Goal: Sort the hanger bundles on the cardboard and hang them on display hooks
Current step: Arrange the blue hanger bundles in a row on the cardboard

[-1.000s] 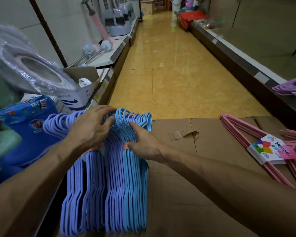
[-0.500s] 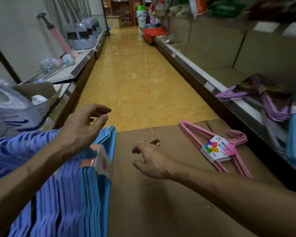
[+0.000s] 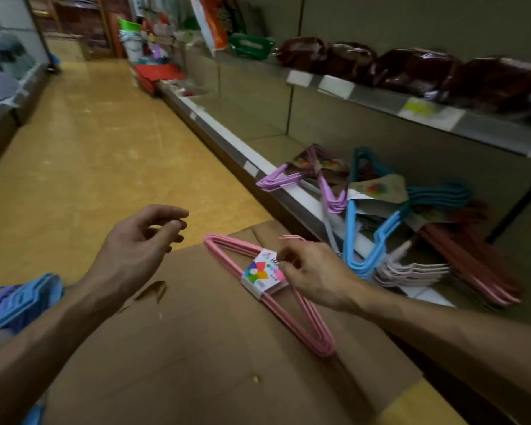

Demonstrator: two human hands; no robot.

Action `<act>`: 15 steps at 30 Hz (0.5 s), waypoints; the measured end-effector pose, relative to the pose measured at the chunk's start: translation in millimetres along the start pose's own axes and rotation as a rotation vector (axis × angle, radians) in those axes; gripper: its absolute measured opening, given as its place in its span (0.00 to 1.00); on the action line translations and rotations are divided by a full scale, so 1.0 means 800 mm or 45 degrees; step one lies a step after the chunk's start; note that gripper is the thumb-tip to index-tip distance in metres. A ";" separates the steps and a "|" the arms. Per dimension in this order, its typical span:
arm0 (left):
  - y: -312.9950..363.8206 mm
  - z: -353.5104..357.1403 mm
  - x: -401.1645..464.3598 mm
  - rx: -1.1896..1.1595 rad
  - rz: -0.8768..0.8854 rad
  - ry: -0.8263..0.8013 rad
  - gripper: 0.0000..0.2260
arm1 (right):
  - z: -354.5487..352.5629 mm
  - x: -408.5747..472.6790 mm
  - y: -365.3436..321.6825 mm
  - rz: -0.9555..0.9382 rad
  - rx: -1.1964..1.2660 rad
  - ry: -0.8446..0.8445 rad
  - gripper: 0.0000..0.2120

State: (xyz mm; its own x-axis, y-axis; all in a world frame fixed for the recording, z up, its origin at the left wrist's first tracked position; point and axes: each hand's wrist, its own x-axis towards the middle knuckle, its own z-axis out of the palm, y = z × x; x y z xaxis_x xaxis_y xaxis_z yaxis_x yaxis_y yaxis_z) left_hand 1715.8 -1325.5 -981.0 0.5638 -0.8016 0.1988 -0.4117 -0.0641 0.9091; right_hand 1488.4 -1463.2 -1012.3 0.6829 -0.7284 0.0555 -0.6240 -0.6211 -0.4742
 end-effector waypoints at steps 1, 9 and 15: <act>0.003 0.013 0.002 -0.028 -0.006 -0.006 0.08 | -0.014 -0.003 0.018 0.069 -0.001 0.051 0.08; 0.025 0.117 0.007 -0.194 -0.047 -0.122 0.08 | -0.105 -0.015 0.137 0.716 0.170 0.509 0.08; 0.040 0.163 0.001 -0.151 0.030 -0.302 0.07 | -0.113 0.008 0.188 1.059 1.016 0.661 0.08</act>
State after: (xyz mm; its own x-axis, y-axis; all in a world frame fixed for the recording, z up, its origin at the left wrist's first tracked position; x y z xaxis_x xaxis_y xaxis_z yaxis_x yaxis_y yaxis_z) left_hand 1609.7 -1406.0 -999.3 0.3656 -0.9199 0.1418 -0.3281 0.0152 0.9445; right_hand 1364.5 -1587.3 -1003.9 -0.1465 -0.9538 -0.2621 -0.2662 0.2932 -0.9182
